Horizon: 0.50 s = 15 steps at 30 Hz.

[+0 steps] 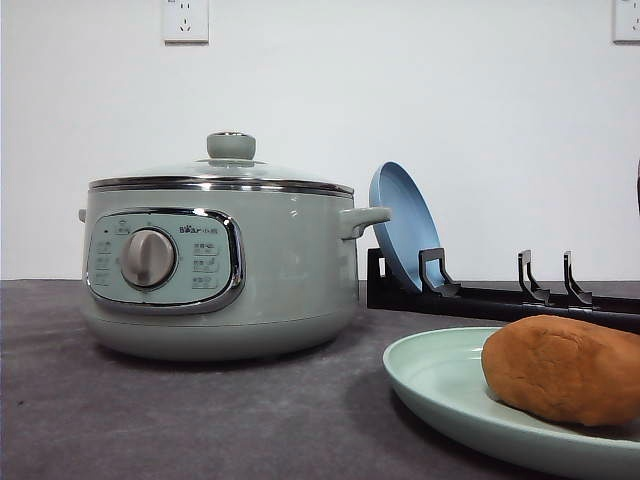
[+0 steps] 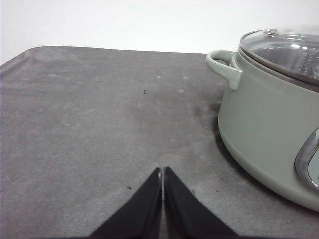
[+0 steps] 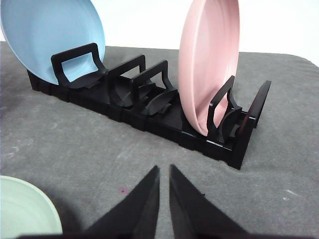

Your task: Transfer potato from steamer to green plate

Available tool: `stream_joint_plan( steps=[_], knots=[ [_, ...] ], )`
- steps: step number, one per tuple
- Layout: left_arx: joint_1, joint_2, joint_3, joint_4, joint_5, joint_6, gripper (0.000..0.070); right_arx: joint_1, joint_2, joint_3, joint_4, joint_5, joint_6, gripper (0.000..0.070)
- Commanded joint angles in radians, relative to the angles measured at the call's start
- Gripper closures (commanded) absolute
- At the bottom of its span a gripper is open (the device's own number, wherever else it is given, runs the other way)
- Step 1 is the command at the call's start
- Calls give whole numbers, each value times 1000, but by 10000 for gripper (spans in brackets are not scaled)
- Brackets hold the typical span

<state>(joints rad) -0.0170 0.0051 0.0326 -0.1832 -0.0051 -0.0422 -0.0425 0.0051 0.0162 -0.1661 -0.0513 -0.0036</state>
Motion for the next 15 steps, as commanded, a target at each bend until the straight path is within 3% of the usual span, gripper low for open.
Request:
stream_joint_plan(
  steps=[1,15],
  knots=[
    [1,-2,-21,-6,-4,10,700,-2,-2,-5,10,0,-8,675],
    [1,-2,-21,-6,-3,10,700,-2,-2,-5,10,0,-8,676]
  ],
)
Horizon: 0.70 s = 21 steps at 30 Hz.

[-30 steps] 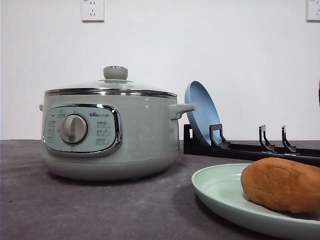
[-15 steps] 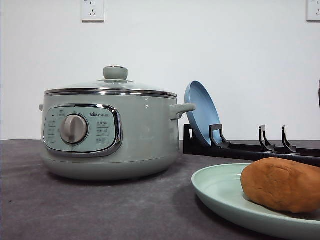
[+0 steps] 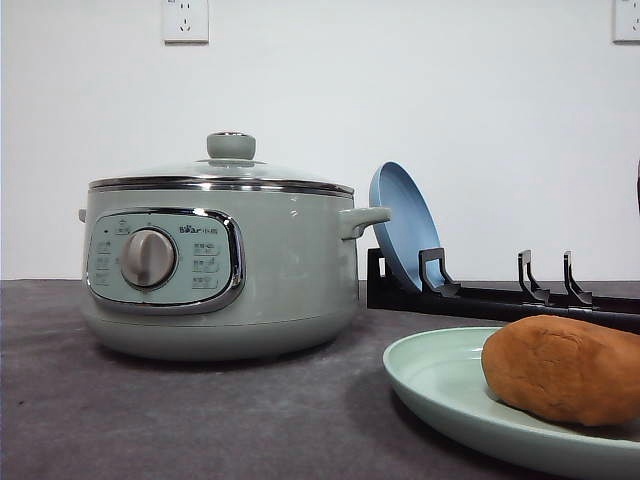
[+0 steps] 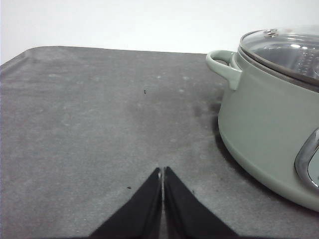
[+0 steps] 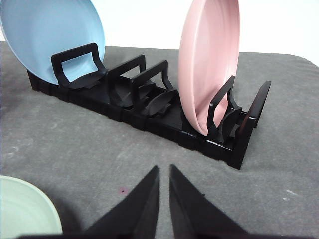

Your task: Transfer potato from steamer to green plate

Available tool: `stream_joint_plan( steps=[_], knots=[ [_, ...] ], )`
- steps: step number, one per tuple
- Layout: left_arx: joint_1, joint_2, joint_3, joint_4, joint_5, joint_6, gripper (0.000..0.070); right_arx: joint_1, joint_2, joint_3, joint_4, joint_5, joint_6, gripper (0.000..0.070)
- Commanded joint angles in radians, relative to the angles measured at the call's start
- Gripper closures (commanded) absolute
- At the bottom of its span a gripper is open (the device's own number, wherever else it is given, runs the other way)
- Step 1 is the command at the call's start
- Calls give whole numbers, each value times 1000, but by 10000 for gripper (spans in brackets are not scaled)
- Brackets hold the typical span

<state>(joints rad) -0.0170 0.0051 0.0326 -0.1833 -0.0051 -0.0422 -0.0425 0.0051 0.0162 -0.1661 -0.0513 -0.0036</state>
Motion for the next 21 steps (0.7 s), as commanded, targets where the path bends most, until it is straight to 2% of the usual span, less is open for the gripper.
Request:
stream_joint_plan(
  steps=[1,21],
  knots=[
    [1,-2,-21,-6,-4,10,700,-2,-2,-5,10,0,-8,676],
    [1,-2,-21,-6,-4,10,700,-2,-2,-5,10,0,-8,675]
  ],
)
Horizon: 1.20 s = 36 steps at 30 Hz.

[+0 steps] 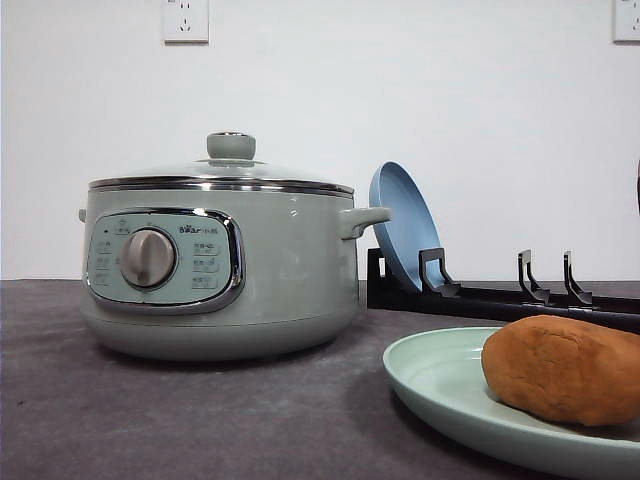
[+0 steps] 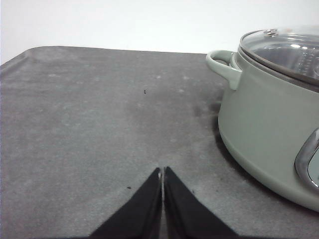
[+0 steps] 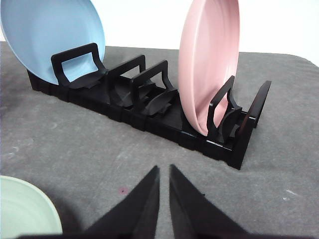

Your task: Transfer potato from steamer to green plate

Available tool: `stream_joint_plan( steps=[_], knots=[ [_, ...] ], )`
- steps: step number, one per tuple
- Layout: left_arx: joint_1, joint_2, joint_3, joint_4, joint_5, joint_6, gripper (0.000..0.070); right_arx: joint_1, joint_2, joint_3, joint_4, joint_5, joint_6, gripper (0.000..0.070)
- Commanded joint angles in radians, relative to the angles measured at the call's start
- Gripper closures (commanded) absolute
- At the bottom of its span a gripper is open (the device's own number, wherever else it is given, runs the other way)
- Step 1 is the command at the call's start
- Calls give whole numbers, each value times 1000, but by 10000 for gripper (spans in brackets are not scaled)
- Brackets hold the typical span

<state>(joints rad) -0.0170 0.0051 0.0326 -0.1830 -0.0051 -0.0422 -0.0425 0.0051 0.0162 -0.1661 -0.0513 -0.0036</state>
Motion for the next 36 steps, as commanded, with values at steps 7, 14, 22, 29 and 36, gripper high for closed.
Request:
stream_joint_plan(
  steps=[7,14,22,29,36],
  knots=[
    [1,-2,-21,-6,-4,10,700,-2,-2,-5,10,0,-8,675],
    [1,-2,-21,-6,-4,10,700,-2,-2,-5,10,0,-8,676],
    [1,-2,-21,-6,-4,10,700,-2,-2,-5,10,0,-8,676],
    [1,-2,-21,-6,-4,10,700,-2,-2,-5,10,0,-8,675],
    [1,-2,-21,-6,-4,10,700,-2,-2,-5,10,0,-8,676]
  ],
)
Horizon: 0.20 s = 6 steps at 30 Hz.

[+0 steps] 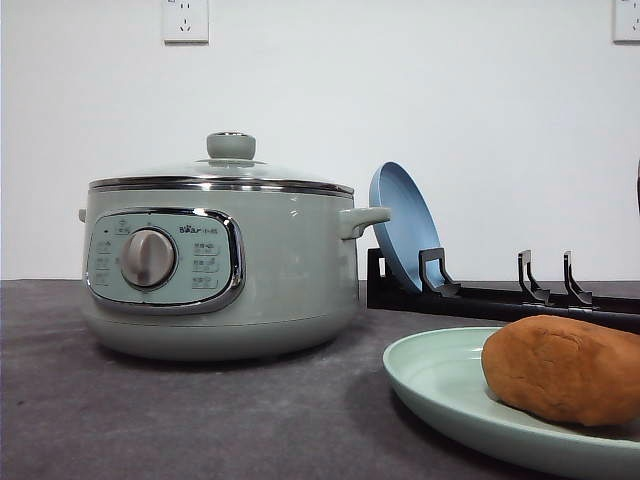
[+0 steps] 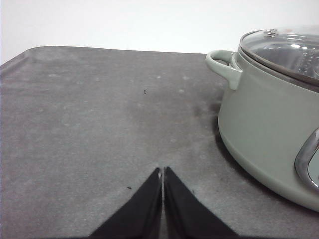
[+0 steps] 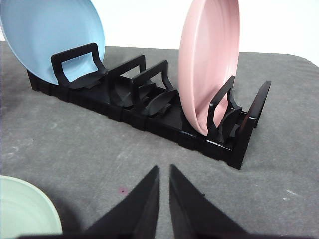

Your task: Transfer potato from steamer to green plate

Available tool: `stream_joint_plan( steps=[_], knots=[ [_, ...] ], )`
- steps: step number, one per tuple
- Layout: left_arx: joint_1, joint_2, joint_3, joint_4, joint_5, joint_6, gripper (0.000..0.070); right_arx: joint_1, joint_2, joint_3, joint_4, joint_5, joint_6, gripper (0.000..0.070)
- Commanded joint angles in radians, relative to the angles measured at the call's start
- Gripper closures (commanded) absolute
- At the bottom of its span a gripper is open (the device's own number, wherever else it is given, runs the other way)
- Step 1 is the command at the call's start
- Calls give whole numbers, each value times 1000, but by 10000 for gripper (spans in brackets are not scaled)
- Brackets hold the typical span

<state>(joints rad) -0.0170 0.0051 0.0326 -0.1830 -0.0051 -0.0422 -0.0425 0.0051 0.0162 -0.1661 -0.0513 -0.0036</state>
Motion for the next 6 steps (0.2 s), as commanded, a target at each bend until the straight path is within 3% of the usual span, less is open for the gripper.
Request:
stream_joint_plan(
  steps=[1,6],
  knots=[
    [1,-2,-21,-6,-3,10,700,-2,-2,-5,10,0,-8,676],
    [1,-2,-21,-7,-4,10,700,-2,-2,-5,10,0,-8,676]
  ],
)
